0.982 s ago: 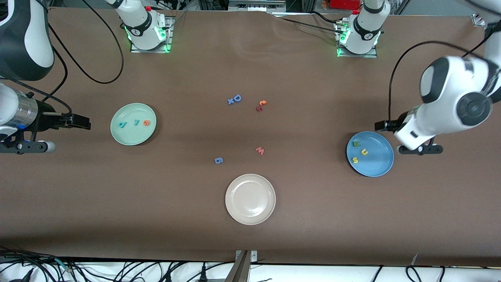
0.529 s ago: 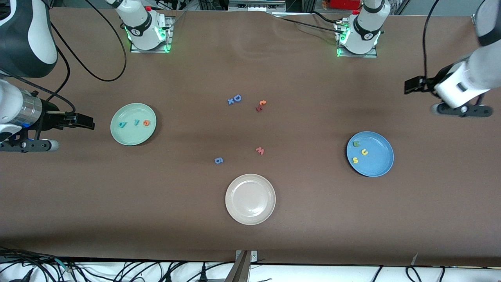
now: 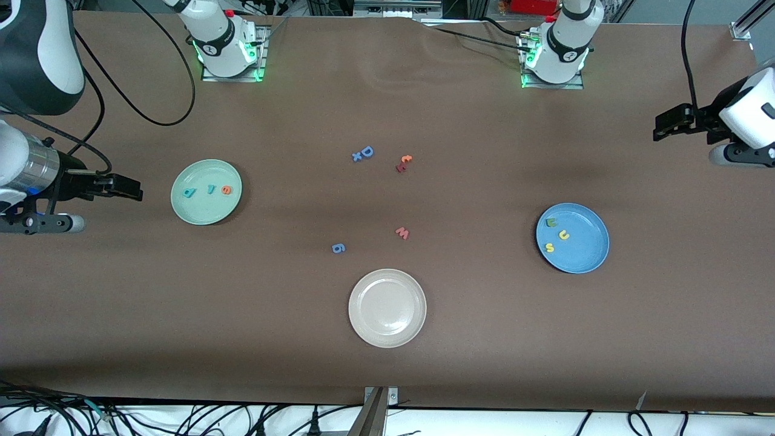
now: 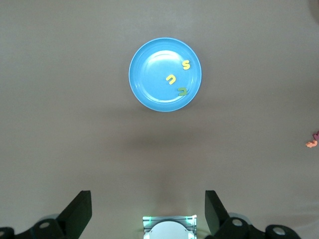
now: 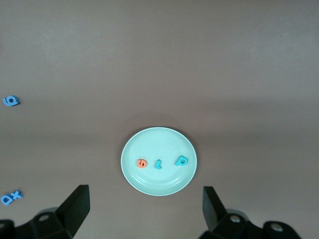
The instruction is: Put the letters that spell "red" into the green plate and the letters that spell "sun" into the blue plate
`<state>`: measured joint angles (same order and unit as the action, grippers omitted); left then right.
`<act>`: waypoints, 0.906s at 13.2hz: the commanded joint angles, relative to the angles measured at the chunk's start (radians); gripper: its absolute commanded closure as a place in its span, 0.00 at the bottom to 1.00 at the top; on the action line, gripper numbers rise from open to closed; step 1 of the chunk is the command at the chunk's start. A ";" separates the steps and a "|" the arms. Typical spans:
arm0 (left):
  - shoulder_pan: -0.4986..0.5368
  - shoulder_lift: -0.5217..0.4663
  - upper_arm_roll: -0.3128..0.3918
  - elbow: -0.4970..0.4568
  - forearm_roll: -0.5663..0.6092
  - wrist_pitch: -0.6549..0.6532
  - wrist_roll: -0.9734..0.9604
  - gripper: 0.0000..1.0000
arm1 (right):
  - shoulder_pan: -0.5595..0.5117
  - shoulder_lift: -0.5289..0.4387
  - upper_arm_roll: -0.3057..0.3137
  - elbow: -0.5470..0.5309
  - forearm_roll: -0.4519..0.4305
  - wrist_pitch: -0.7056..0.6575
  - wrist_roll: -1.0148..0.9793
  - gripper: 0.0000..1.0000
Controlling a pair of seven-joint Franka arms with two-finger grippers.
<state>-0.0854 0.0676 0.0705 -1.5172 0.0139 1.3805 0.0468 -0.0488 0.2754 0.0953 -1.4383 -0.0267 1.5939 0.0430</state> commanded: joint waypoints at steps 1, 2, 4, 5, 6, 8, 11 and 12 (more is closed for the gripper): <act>-0.008 0.000 0.003 -0.011 -0.015 0.022 0.018 0.00 | -0.019 -0.018 0.015 0.007 -0.016 0.001 0.015 0.00; -0.011 0.000 0.005 -0.012 -0.014 0.026 0.019 0.00 | -0.019 -0.018 0.015 0.022 -0.016 0.000 0.015 0.00; -0.013 0.006 0.003 -0.009 -0.014 0.017 0.016 0.00 | -0.019 -0.018 0.018 0.044 -0.016 0.000 0.015 0.00; -0.013 0.011 0.003 -0.008 -0.014 0.017 0.016 0.00 | -0.019 -0.018 0.020 0.044 -0.015 -0.002 0.015 0.00; -0.010 0.014 0.003 -0.008 -0.014 0.017 0.016 0.00 | -0.019 -0.018 0.020 0.044 -0.012 -0.005 0.014 0.00; -0.008 0.035 0.003 0.000 -0.015 0.018 0.016 0.00 | -0.019 -0.022 0.020 0.044 -0.009 -0.011 0.018 0.00; -0.004 0.044 0.003 0.002 -0.017 0.022 0.018 0.00 | -0.020 -0.022 0.020 0.038 -0.006 -0.023 0.018 0.00; -0.002 0.044 0.003 0.003 -0.020 0.022 0.016 0.00 | -0.022 -0.021 0.020 0.038 -0.006 -0.023 0.018 0.00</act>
<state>-0.0910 0.1121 0.0693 -1.5218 0.0139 1.3966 0.0468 -0.0538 0.2671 0.0966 -1.3968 -0.0266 1.5869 0.0444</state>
